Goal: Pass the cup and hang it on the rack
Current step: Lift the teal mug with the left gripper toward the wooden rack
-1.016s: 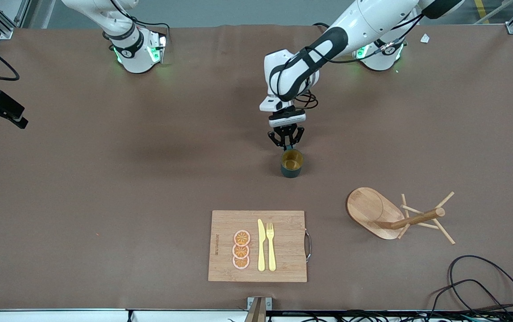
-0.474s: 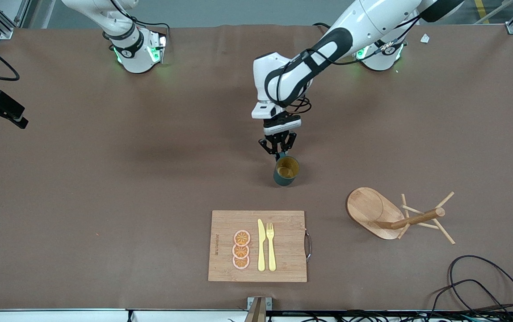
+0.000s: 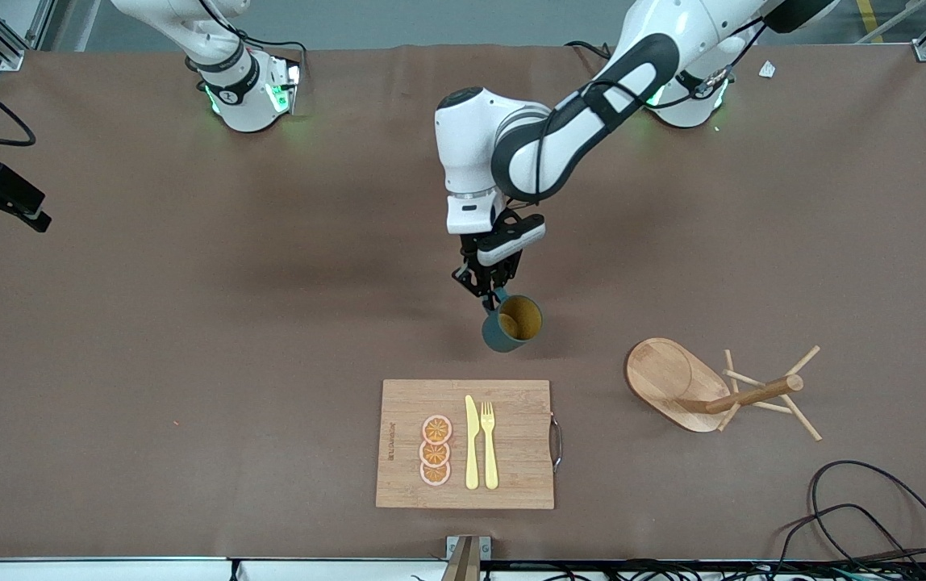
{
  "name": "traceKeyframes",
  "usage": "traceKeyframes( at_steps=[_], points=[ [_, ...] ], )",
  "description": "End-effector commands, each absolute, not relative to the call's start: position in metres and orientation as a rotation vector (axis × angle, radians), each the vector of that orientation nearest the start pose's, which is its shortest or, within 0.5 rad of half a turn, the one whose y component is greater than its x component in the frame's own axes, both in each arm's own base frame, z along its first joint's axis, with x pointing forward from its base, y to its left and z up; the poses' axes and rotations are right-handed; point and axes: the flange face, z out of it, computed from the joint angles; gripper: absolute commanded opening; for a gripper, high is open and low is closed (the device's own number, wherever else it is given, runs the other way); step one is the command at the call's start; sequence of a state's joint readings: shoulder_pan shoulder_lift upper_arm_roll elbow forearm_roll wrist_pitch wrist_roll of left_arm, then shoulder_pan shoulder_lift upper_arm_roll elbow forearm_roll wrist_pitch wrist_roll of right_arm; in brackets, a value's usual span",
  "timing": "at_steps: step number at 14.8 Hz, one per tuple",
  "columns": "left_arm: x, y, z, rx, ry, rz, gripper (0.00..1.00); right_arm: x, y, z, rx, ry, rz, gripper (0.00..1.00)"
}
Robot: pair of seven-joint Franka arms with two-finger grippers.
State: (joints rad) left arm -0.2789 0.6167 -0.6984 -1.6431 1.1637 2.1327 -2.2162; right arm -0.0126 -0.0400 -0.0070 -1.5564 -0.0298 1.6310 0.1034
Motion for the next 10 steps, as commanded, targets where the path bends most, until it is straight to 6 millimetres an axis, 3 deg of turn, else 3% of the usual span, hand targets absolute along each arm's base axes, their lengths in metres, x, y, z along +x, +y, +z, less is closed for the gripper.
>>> traceKeyframes(
  at_steps=[1,5,10],
  points=[
    [0.506,-0.500,0.373,-2.903,-1.194,-0.870,0.00,0.547,-0.016,0.659,-3.140,0.205,-0.170,1.00],
    [0.524,-0.494,0.405,-2.910,-1.186,-0.829,0.00,0.548,-0.016,0.659,-3.140,0.203,-0.172,1.00],
    [0.563,-0.451,0.443,-2.968,-1.103,-0.719,0.00,0.547,-0.016,0.659,-3.140,0.205,-0.170,1.00]
  ],
)
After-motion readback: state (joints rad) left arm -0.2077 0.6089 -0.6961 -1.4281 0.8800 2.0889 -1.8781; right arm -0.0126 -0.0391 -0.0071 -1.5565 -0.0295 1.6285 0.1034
